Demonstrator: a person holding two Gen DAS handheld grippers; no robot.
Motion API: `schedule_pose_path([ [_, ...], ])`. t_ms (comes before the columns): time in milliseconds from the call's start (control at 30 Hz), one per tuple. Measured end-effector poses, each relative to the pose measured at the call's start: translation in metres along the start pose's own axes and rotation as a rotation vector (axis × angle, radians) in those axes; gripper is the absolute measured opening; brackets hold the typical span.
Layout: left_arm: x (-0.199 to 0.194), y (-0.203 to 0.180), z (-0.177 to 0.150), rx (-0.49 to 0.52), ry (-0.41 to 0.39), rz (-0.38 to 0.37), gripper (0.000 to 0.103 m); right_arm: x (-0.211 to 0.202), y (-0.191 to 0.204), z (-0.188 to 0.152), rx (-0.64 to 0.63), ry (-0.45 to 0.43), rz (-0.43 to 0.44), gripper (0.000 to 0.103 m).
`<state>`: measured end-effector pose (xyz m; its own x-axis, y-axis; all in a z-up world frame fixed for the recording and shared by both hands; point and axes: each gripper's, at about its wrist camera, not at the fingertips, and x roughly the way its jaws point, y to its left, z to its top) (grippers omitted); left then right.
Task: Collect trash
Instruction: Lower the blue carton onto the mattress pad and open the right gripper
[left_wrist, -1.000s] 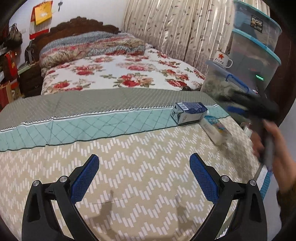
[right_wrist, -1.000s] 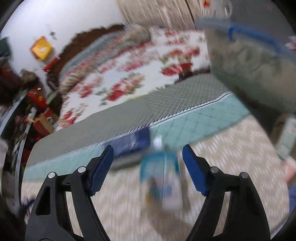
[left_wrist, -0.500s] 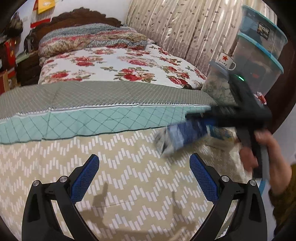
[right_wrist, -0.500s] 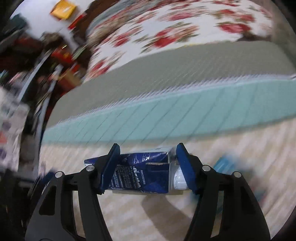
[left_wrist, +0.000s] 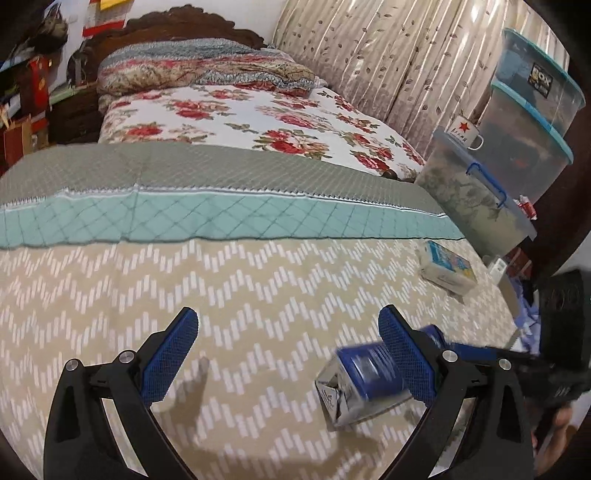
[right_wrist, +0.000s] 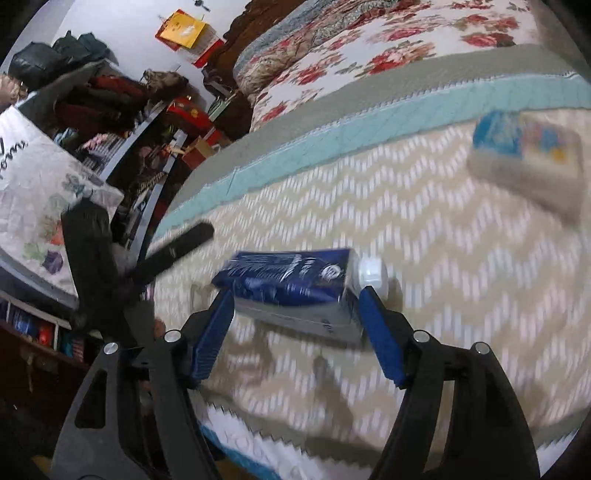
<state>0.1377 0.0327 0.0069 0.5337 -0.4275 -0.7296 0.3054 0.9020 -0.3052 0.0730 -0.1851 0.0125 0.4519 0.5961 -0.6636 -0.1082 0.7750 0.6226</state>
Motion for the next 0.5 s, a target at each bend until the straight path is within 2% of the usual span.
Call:
schedule_pose_path([
  [100,-0.007,0.005,-0.011,-0.024,0.034,-0.055,0.094,-0.007,-0.005,-0.005,-0.006,-0.052,-0.046,0.071],
  [233,-0.018,0.007,-0.027,-0.048,0.073,-0.138,0.094,-0.013,-0.023,0.001,0.06,-0.099,-0.032,0.071],
  [333,-0.025,0.0,-0.04,-0.018,0.096,-0.168,0.094,-0.007,-0.029,0.005,0.074,-0.097,-0.033,0.069],
  [433,-0.028,-0.015,-0.051,0.05,0.125,-0.189,0.093,0.002,-0.034,0.006,0.104,-0.086,-0.022,0.061],
  [467,-0.028,-0.022,-0.054,0.081,0.13,-0.185,0.093,0.004,-0.035,0.005,0.106,-0.079,-0.02,0.053],
  [500,-0.026,-0.027,-0.057,0.104,0.135,-0.175,0.091,0.006,-0.035,0.002,0.109,-0.071,-0.009,0.052],
])
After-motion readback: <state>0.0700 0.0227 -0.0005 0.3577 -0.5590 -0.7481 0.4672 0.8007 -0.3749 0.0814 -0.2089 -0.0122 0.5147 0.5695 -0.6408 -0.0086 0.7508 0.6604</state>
